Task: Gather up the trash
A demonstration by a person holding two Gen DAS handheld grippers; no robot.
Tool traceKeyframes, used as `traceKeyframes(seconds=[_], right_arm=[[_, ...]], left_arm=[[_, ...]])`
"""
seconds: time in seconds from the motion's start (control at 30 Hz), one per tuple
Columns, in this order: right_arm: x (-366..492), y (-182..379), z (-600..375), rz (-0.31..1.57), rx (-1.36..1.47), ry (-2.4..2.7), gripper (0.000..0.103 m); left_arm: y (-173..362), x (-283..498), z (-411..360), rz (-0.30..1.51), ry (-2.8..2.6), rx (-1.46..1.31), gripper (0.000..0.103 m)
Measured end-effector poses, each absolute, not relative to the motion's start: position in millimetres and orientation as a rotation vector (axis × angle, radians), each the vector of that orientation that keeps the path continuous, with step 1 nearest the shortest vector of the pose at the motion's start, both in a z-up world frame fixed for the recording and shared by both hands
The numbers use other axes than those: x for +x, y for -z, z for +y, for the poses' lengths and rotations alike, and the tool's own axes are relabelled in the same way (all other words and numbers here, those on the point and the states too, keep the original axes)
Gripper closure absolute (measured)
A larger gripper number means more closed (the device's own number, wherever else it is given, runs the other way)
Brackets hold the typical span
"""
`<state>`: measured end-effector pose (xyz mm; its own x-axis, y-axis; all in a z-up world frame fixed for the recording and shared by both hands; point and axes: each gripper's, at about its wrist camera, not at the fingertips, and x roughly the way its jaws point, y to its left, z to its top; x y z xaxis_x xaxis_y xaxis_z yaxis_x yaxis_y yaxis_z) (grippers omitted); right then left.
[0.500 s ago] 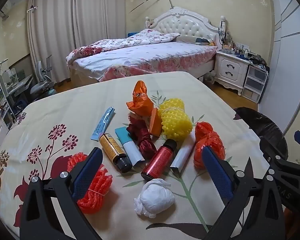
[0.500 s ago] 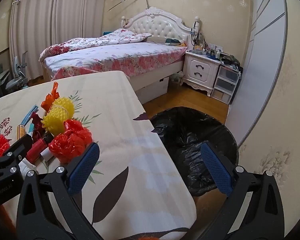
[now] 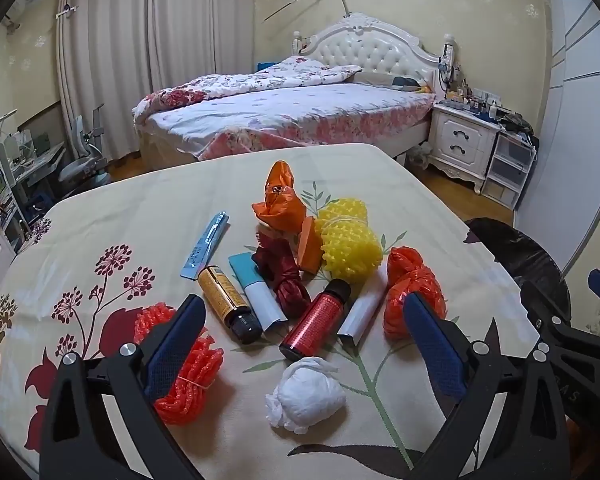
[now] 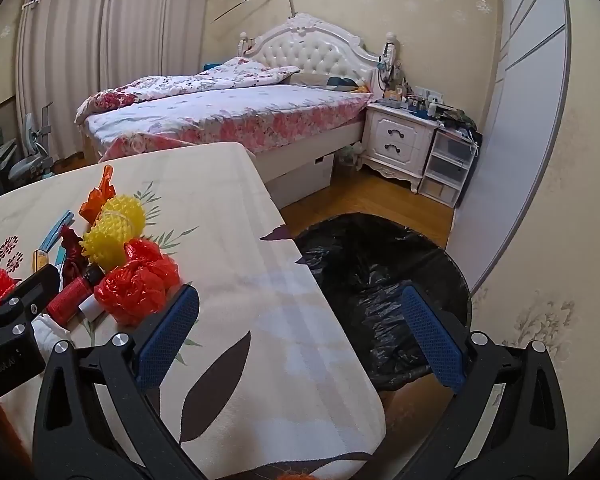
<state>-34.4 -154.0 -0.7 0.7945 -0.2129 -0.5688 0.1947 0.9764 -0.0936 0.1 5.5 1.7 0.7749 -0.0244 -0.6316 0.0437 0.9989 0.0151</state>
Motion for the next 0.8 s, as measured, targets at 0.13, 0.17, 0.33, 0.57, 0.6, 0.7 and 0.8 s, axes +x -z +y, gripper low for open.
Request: traceKeyframes(seconds=[0.13, 0.17, 0.33, 0.57, 0.6, 0.7, 0.8], right_arm=[[-36.3, -2.5, -157.6, 0.611, -0.026, 0.226, 0.004], [-36.8, -3.3, -158.6, 0.611, -0.024, 0.228, 0.004], [-34.1, -4.8, -157.9, 0.612, -0.023, 0.237, 0.004], [-32.7, -4.1, -159.8, 0.617, -0.020, 0.242, 0.004], [-32.4, -4.4, -160.0, 0.617, -0.020, 0.243, 0.004], [-32.8, -3.6, -159.5, 0.617, -0.022, 0.242, 0.004], [-32.0, -3.7, -161.0, 0.618, -0.019, 0.242, 0.004]], left_arm=[[-1.7, 0.3, 1.6, 0.676, 0.037, 0.033, 0.006], [-1.6, 0.4, 1.3, 0.674, 0.037, 0.033, 0.006], [-7.0, 0.9, -3.9, 0.673, 0.041, 0.036, 0.006], [-9.8, 1.3, -3.7, 0.675, 0.041, 0.036, 0.006], [-10.1, 1.5, -4.2, 0.675, 0.040, 0.036, 0.006], [-11.3, 2.3, -5.8, 0.676, 0.039, 0.036, 0.006], [-12.7, 3.1, -7.4, 0.675, 0.039, 0.038, 0.006]])
